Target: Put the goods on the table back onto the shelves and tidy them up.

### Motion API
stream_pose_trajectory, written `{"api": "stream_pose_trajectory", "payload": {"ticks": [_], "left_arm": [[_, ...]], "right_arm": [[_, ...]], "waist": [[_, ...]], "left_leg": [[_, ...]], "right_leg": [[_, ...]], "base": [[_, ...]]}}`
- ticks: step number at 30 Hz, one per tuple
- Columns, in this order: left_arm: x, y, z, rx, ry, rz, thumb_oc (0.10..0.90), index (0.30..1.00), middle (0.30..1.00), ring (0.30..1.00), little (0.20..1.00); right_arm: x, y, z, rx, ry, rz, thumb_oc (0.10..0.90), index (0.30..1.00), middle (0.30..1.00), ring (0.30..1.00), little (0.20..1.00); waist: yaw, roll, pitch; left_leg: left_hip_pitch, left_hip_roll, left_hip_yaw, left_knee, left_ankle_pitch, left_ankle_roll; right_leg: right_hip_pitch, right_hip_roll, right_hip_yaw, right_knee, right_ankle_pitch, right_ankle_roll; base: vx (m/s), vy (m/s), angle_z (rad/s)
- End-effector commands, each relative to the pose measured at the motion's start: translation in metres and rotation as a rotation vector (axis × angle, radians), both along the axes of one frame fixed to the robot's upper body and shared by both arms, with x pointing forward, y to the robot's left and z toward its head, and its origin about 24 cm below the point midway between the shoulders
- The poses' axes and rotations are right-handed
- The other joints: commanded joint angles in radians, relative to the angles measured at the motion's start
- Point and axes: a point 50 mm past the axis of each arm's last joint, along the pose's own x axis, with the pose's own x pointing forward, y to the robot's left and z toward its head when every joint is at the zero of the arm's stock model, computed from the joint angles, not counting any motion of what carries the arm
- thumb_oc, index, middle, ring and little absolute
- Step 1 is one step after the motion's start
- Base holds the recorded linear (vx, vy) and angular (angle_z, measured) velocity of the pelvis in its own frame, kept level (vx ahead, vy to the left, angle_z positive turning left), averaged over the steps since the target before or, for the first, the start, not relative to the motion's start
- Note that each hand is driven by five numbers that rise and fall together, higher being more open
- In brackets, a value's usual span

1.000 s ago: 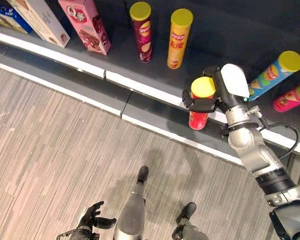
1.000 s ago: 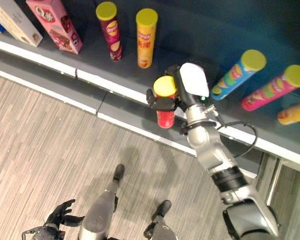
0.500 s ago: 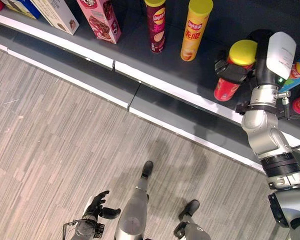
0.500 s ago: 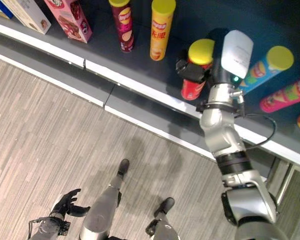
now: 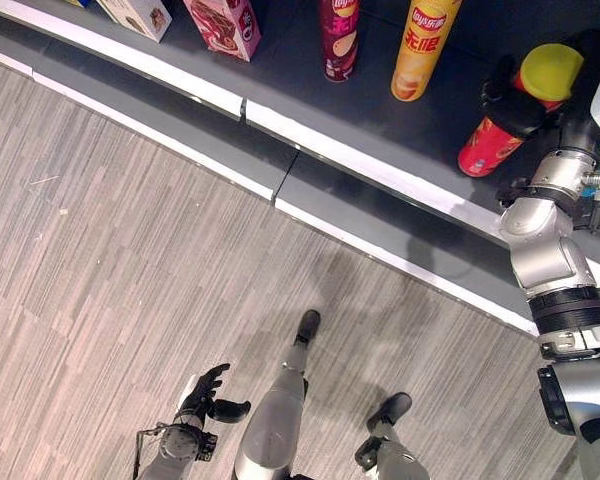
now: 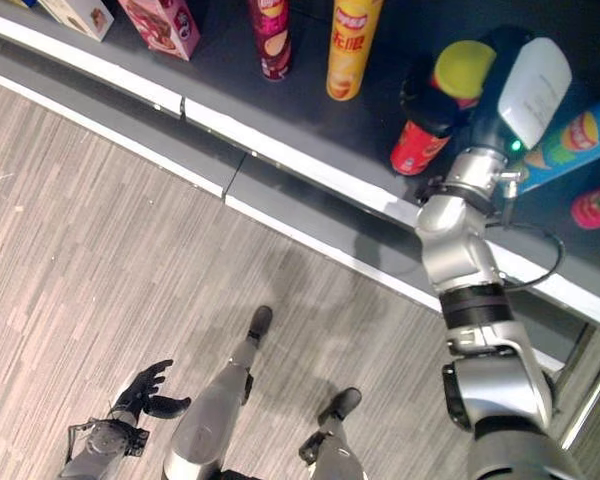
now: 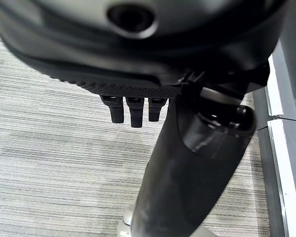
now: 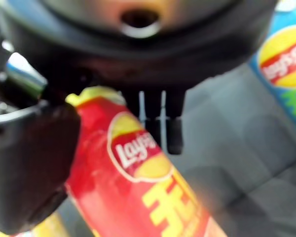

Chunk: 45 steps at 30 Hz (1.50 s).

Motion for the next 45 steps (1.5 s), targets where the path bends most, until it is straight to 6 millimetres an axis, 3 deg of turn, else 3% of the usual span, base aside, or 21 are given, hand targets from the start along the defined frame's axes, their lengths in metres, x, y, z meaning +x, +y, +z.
{"api": "stream_pose_trajectory", "payload": {"ticks": [1,21,41,42,43,45], "left_arm": [[-0.012,0.007,-0.003,0.046,0.02,-0.02,0.8,0.9,0.9,0.9,0.9],[0.001,-0.003,0.003,0.037,-0.025,-0.057,0.8,0.9,0.9,0.9,0.9],[0.003,-0.002,0.006,0.035,-0.043,-0.045,0.8,0.9,0.9,0.9,0.9],[0.003,-0.002,0.006,0.035,-0.043,-0.044,0.8,0.9,0.9,0.9,0.9],[0.003,-0.002,0.006,0.034,-0.044,-0.042,0.8,0.9,0.9,0.9,0.9],[0.003,-0.002,0.006,0.032,-0.046,-0.04,0.8,0.9,0.9,0.9,0.9]], "right_arm": [[-0.024,-0.011,0.068,-0.082,-0.284,-0.081,0.4,0.3,0.3,0.3,0.3],[-0.036,-0.032,0.091,-0.076,-0.354,-0.185,0.4,0.3,0.3,0.3,0.3],[-0.031,-0.035,0.085,-0.078,-0.31,-0.197,0.4,0.3,0.3,0.3,0.3],[-0.03,-0.035,0.084,-0.073,-0.307,-0.191,0.574,0.561,0.561,0.561,0.561],[-0.029,-0.035,0.083,-0.071,-0.303,-0.19,0.8,0.9,0.9,0.9,0.9],[-0.028,-0.033,0.082,-0.071,-0.295,-0.188,0.8,0.9,0.9,0.9,0.9]], "waist": [[0.03,0.042,-0.073],[0.043,0.061,-0.076],[0.02,0.034,-0.077],[0.02,0.033,-0.078],[0.02,0.032,-0.078],[0.018,0.031,-0.078]], "left_leg": [[0.013,0.003,-0.039,0.043,-0.127,0.019],[-0.029,-0.03,-0.057,0.057,-0.135,0.025],[-0.026,-0.025,-0.066,0.055,-0.138,0.021],[-0.025,-0.025,-0.066,0.054,-0.138,0.022],[-0.024,-0.024,-0.065,0.053,-0.138,0.022],[-0.023,-0.024,-0.066,0.052,-0.138,0.022]], "right_leg": [[-0.049,-0.061,0.009,0.156,-0.07,0.03],[-0.056,-0.081,-0.018,0.135,-0.052,0.045],[-0.054,-0.075,-0.019,0.131,-0.057,0.042],[-0.053,-0.075,-0.019,0.131,-0.055,0.042],[-0.053,-0.075,-0.019,0.131,-0.054,0.042],[-0.052,-0.074,-0.019,0.129,-0.053,0.042]], "base": [[0.01,0.003,0.05],[0.02,0.004,0.05],[0.0,-0.004,0.01],[0.0,0.0,0.0],[0.0,0.0,0.0],[0.0,0.0,0.0]]}}
